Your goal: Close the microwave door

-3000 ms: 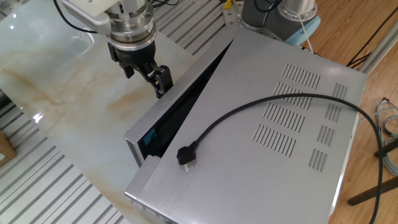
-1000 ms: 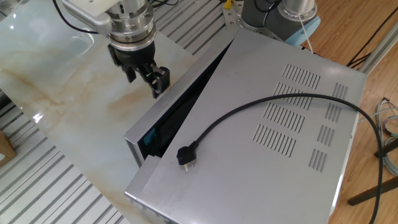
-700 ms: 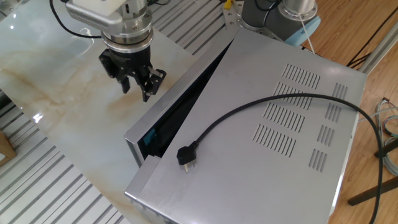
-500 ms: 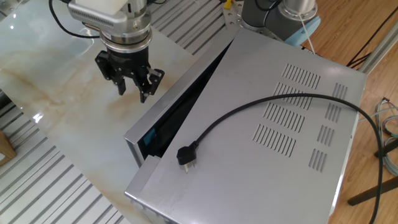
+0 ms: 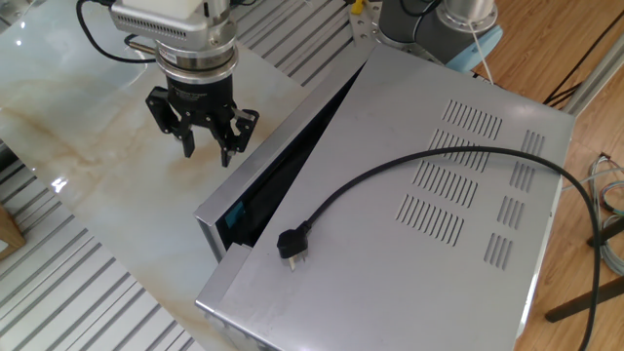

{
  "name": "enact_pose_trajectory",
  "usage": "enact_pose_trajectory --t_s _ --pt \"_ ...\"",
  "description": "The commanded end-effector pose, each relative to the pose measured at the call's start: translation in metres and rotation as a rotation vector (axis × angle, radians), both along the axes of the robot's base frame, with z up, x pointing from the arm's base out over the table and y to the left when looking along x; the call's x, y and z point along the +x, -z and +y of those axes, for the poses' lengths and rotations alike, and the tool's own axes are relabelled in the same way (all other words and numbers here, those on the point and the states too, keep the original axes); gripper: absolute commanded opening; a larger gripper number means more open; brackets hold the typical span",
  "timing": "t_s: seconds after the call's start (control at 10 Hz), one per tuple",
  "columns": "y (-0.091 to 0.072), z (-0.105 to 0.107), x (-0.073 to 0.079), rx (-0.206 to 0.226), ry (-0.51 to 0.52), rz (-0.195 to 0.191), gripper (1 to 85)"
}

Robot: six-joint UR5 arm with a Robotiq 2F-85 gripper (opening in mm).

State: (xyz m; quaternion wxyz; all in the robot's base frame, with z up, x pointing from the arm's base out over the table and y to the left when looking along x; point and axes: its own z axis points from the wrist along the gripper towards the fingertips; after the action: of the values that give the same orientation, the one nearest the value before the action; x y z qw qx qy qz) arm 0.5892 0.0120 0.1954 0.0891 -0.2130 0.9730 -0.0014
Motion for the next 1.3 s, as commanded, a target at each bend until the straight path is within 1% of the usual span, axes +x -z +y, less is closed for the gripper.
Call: enact_pose_trajectory --t_s 0.0,0.1,0.2,0.3,0.4,0.5,0.7,0.8,1.0,1.1,1.2 --pt "-0.002 0.002 0.001 0.015 0.019 -0.001 49.3" --pt "-0.002 -0.001 0.002 0.002 0.024 -0.006 44.0" --pt "-0.001 -0.002 -0.001 0.0 0.03 0.006 40.0" --pt "-0.001 -0.002 -0.005 -0.001 0.029 0.02 39.3" --pt "0.0 -0.003 -0.007 -0.001 0.029 0.025 39.0" --pt "-0.002 -0.002 -0.012 0.006 0.027 0.031 38.7" --pt "-0.01 0.004 -0.028 0.027 0.04 0.064 38.7" --pt "-0.016 0.005 -0.036 0.023 0.045 0.081 38.7" --pt "-0.032 0.002 -0.044 -0.022 0.048 0.114 37.0" --pt "-0.036 0.002 -0.046 -0.034 0.049 0.122 35.3" --pt "-0.036 -0.001 -0.047 -0.045 0.05 0.124 34.3"
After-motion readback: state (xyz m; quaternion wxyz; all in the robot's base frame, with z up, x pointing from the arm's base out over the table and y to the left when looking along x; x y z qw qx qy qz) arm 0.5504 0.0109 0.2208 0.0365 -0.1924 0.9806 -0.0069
